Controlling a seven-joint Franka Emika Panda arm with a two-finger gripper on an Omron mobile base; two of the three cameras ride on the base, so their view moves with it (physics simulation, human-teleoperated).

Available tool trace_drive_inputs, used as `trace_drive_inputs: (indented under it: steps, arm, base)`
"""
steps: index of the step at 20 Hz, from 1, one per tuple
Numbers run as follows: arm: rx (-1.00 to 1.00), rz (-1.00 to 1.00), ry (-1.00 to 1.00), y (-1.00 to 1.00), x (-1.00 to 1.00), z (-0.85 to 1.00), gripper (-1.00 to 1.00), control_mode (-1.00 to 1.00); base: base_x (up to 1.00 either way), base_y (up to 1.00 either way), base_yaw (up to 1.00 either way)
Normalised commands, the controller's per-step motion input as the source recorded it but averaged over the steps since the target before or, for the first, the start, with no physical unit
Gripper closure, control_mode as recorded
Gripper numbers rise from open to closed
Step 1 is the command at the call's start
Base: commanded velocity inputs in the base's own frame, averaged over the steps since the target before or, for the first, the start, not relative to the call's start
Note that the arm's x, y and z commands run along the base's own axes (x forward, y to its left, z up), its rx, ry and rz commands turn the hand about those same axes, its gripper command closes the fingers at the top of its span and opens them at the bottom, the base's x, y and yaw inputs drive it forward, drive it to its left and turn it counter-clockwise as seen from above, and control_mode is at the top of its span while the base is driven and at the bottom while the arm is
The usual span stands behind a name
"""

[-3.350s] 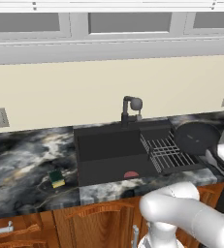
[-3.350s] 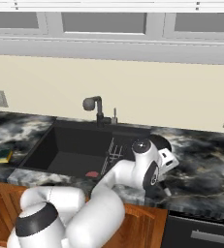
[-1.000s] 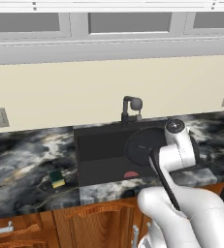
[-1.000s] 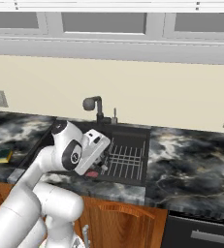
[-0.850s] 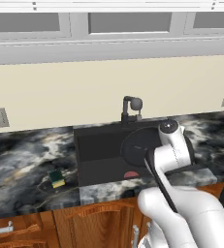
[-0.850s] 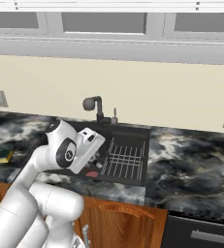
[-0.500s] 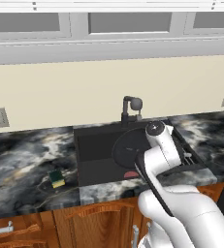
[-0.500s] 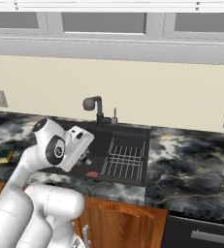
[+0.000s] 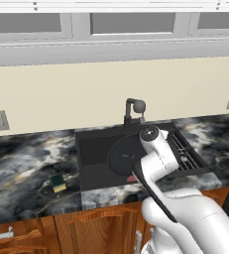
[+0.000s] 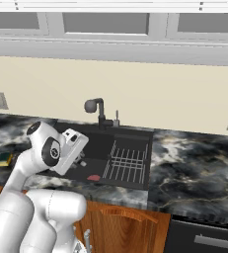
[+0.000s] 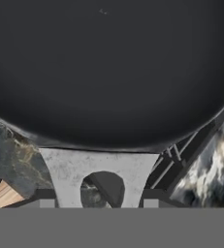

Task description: Pick the pan and sponge and place them into the sink. Then turn on the water.

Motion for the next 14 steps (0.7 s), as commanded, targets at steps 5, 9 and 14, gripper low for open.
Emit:
trace_drive_inputs:
  steps: [5, 9, 14]
  arm:
    - [0.0, 0.03, 0.0, 0.25, 0.06, -0.17, 1.0, -1.0]
    - [0.0, 0.02, 0.0, 0.23, 0.14, -0.15, 1.0, -1.0]
    - [0.0, 0.02, 0.0, 0.06, 0.17, -0.17, 1.0, -1.0]
  base:
    - [0.0, 0.0, 0.0]
    - [0.0, 0.0, 0.0]
    - [0.0, 0.0, 0.0]
